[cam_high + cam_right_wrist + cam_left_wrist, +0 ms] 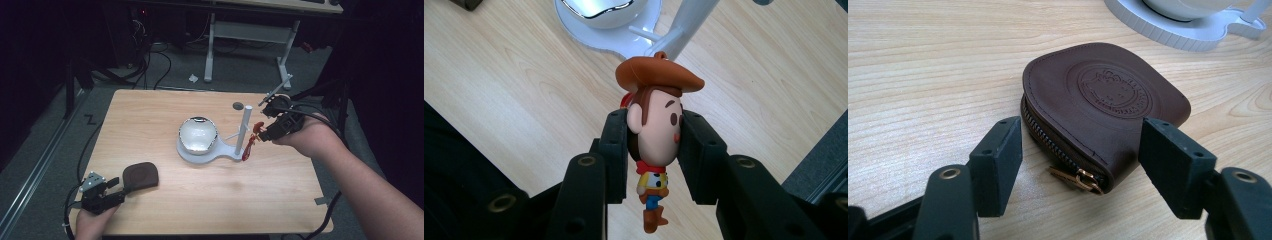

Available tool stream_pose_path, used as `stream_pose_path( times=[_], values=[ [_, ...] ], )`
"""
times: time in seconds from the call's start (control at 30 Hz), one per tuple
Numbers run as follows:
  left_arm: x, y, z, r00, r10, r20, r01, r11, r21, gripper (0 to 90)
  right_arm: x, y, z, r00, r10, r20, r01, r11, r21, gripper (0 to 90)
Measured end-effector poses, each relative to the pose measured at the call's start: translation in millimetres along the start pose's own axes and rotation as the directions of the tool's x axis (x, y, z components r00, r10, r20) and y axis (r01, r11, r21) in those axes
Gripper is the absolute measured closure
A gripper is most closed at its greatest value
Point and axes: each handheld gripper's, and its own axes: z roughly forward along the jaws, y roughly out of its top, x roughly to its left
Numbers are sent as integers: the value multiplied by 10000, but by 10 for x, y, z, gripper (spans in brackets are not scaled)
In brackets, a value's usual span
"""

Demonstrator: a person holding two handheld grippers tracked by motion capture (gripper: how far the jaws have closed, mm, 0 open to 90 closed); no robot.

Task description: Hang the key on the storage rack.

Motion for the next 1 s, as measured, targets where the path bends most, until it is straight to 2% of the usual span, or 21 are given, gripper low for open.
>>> stream_pose_path(
  times=[0.47,0.57,0.73,0.8,0.87,0.9,1.0],
  values=[
    [9,-2,-6,10000,-23,14,23,10000,-27,343,4,159,37,9997,-175,165,179,9996,-197,670],
    [11,-1,-8,10000,-25,11,25,10000,-31,344,-21,161,53,9997,-65,220,69,9998,-192,669],
    [15,-1,-6,10000,-34,13,34,10000,-18,343,-88,98,134,9997,114,203,-112,9999,-79,669],
    [14,-1,-5,10000,-28,9,28,10000,-13,344,-107,84,154,9998,-10,178,12,9999,-110,669],
    [10,-1,-4,10000,-16,14,16,10000,-17,343,-102,48,183,9993,330,159,-330,9995,-6,669],
    [8,-1,-4,10000,-12,11,12,10000,-18,344,-128,13,226,9997,227,113,-227,9997,-23,669],
    [4,-1,-4,10000,-2,9,2,10000,-10,344,-140,-28,270,9994,342,66,-342,9994,28,669]
  ],
)
